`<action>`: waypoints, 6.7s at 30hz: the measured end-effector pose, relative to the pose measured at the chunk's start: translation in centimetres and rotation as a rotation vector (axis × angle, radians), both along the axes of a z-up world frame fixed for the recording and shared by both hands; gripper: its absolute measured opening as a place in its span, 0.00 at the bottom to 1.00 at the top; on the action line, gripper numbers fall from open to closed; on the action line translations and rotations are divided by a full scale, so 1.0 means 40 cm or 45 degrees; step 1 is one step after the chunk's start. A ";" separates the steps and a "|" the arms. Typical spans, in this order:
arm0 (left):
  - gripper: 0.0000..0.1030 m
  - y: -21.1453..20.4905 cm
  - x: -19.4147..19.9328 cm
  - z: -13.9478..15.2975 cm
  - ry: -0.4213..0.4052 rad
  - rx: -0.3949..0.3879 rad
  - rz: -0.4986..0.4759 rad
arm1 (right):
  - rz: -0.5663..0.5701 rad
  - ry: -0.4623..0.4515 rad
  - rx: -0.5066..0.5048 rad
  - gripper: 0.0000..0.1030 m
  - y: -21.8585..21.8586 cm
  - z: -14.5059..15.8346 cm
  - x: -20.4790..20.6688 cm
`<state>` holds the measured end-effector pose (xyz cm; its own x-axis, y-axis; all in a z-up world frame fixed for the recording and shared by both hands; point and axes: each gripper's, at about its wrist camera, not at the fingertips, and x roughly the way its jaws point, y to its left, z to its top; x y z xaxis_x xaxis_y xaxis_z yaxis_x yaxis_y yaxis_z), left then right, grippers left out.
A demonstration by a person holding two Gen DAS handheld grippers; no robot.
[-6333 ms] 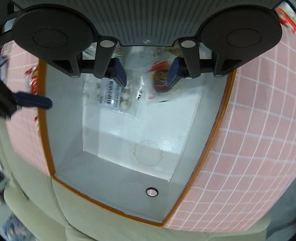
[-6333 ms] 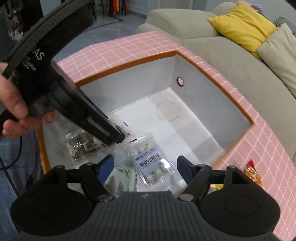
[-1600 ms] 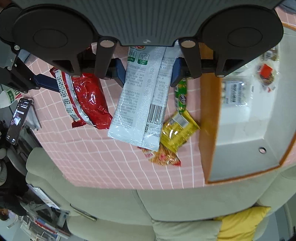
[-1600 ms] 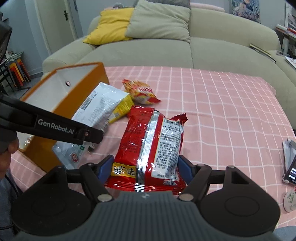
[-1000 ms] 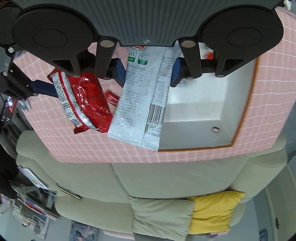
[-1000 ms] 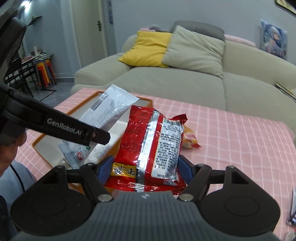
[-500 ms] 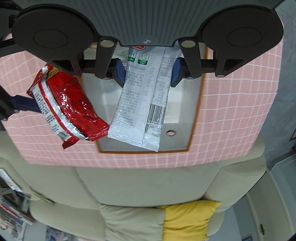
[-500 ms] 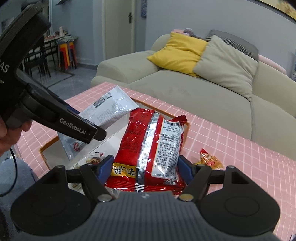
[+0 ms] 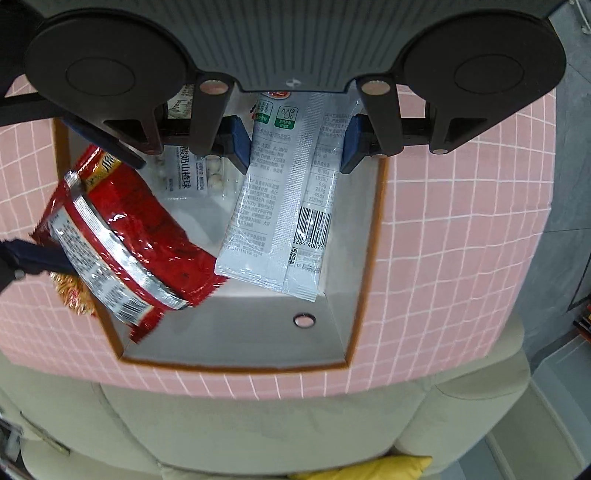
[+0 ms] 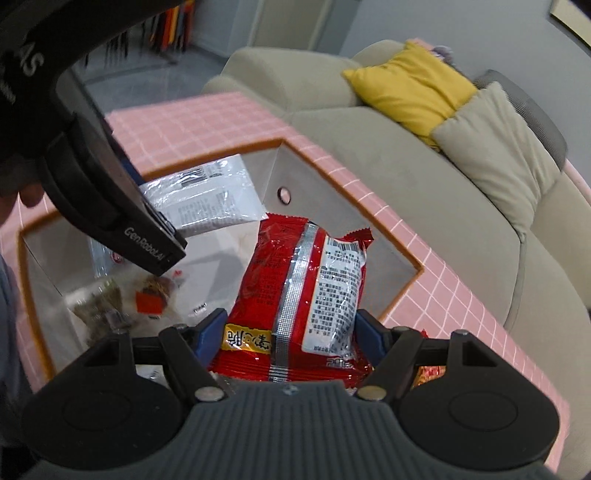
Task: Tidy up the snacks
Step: 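Lift both packets and carry them over the open box, then open both tools to drop the white packet and red bag inside, then withdraw both tools from the box toward the green sausage and chocolate bar, then grasp the green sausage stick with the left tool while the right tool grasps the red chocolate bar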
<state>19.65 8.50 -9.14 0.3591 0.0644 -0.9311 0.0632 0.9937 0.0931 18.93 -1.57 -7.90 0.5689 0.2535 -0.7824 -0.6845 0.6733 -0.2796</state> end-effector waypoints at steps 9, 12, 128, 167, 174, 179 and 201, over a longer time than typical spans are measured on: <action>0.55 -0.020 0.059 -0.062 0.092 0.032 -0.028 | 0.120 0.027 -0.168 0.69 0.038 -0.070 0.066; 0.55 -0.025 0.071 -0.081 0.118 0.041 -0.040 | 0.139 0.043 -0.189 0.69 0.047 -0.082 0.079; 0.44 -0.548 -0.190 -0.128 -0.406 0.072 0.046 | -0.367 -0.006 0.402 0.63 -0.582 -0.195 -0.135; 0.25 -0.451 -0.147 -0.190 -0.197 -0.052 0.039 | -0.225 0.182 0.349 0.28 -0.493 -0.282 0.060; 0.25 -0.448 -0.190 -0.186 -0.145 -0.158 -0.001 | -0.482 0.251 0.345 0.27 -0.519 -0.256 -0.057; 0.25 -0.449 -0.226 -0.184 -0.115 -0.234 -0.046 | -0.622 0.285 0.315 0.27 -0.517 -0.231 -0.151; 0.39 -0.455 -0.180 -0.187 0.066 -0.297 -0.081 | -0.586 0.232 0.326 0.43 -0.492 -0.233 -0.180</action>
